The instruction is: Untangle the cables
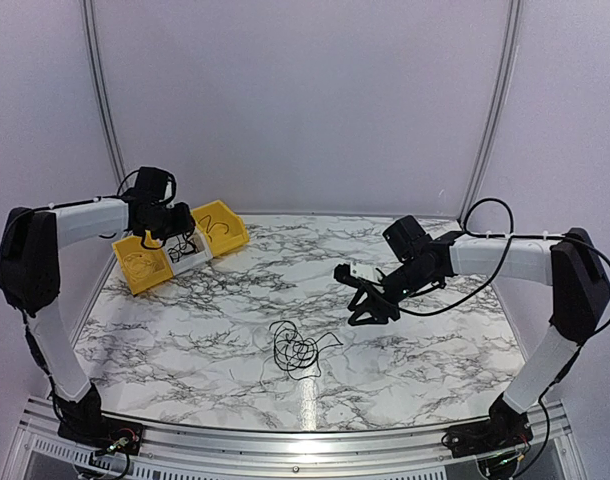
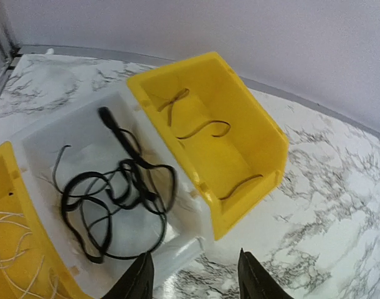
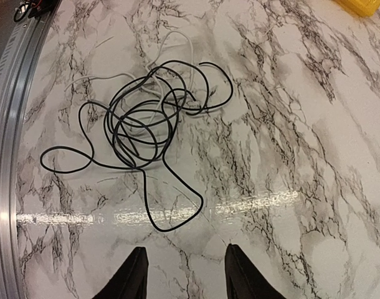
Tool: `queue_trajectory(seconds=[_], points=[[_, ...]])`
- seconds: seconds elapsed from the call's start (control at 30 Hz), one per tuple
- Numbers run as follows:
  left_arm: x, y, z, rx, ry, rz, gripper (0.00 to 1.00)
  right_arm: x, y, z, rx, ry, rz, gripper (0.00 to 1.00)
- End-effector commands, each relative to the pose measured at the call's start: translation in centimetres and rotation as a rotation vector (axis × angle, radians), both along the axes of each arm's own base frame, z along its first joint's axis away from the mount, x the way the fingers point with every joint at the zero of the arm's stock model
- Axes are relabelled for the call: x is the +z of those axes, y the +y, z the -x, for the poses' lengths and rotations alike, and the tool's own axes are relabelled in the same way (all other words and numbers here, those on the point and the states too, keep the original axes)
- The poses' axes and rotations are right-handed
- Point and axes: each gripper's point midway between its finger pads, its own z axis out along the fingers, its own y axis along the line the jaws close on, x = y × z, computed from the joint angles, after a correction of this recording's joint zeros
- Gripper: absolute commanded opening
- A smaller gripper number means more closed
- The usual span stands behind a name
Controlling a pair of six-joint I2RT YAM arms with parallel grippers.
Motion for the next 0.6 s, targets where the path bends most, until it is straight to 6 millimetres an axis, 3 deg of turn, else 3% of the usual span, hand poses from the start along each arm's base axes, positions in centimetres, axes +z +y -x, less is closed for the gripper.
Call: queue_trajectory(seconds=[0.0, 0.13, 0.2, 0.23, 0.27, 0.33, 0.43, 0.57], points=[[2.1, -9.5, 2.8, -0.299, -0.078, -0.063, 0.48, 2.0, 0.8, -0.6, 0.012, -0.054, -0.033, 0.43], [6.6, -16.3, 7.5, -0.487, -0.235, -0.193, 0.53, 2.4, 0.8, -0.6, 0.017, -0.079, -0.046, 0.43], [9.7, -18.4, 10.3, -0.520, -0.343, -0.213, 0.72, 2.0, 0.9, -0.5, 0.021, -0.071, -0.043, 0.43], [11.6, -19.2, 12.0, -0.535, -0.430, -0.203, 0.93, 1.8, 0.9, -0.5, 0.021, -0.064, -0.039, 0.43], [12.6, -19.8, 13.7, -0.558, -0.504, -0.178, 0.98, 1.5, 0.9, -0.5, 0.021, -0.053, -0.034, 0.43], [12.6, -18.8, 15.4, -0.511, -0.557, -0.126, 0.99, 0.8, 1.0, -0.4, 0.022, -0.027, -0.025, 0.43], [9.6, -16.1, 15.4, -0.403, -0.469, -0.189, 0.99, -0.2, 1.3, -0.5, 0.018, 0.005, -0.013, 0.43], [7.4, -16.2, 16.0, -0.460, -0.429, -0.277, 0.99, -1.0, 2.1, -1.9, -0.025, 0.019, -0.002, 0.43]])
